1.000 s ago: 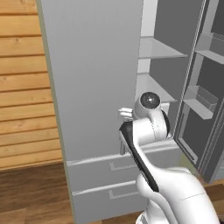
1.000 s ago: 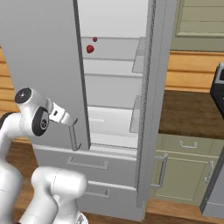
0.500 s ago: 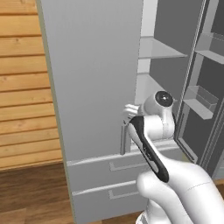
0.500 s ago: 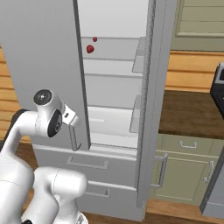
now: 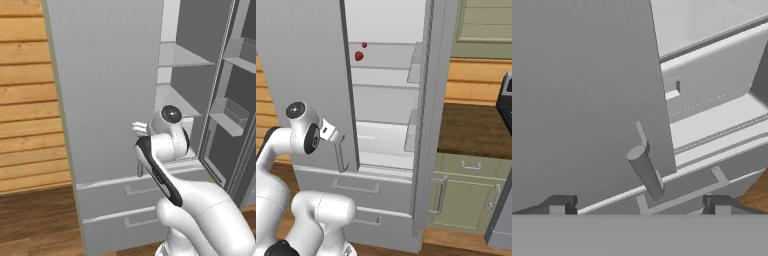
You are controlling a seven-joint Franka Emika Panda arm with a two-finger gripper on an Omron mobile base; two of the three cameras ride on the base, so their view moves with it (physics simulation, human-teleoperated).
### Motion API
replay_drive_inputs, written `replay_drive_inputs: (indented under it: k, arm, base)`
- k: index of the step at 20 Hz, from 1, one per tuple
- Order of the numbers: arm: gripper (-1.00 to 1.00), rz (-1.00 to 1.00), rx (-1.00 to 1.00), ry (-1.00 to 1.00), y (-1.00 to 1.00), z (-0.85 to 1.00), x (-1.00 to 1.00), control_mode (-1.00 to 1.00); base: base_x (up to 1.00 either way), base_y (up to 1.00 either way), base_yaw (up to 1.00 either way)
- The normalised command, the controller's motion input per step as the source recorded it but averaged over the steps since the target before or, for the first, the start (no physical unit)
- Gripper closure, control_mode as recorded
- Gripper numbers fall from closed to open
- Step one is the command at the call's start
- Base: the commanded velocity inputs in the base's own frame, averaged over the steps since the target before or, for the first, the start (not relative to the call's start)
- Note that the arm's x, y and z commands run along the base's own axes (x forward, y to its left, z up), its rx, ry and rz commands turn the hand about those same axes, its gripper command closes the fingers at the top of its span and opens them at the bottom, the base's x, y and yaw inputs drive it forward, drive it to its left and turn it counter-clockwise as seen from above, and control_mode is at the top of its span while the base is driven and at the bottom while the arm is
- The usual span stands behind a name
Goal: Take the strawberry from the fridge and place it on top of the pancake, located on the dining counter.
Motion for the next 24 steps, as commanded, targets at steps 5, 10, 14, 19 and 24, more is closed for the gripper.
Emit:
replay_drive_inputs:
  k: [5,10,14,19,24]
  arm:
    - [-1.00,0.00,-0.07,0.00,0.00,-0.27,0.00,-1.00]
    - [-1.00,0.05,-0.07,0.00,-0.11,-0.18,0.24,-1.00]
    - [-1.00,0.20,0.00,0.00,-0.25,-0.09,0.14,-1.00]
    - [-1.00,0.16,0.00,0.02,0.02,-0.06,0.11,-1.00]
    - [-1.00,0.01,0.00,0.00,0.00,0.00,0.30,-1.00]
  base:
    - [0.00,0.00,0.00]
    - [0.00,0.00,0.00]
    - [0.00,0.00,0.00]
    - [0.00,0.00,0.00]
    - [0.00,0.00,0.00]
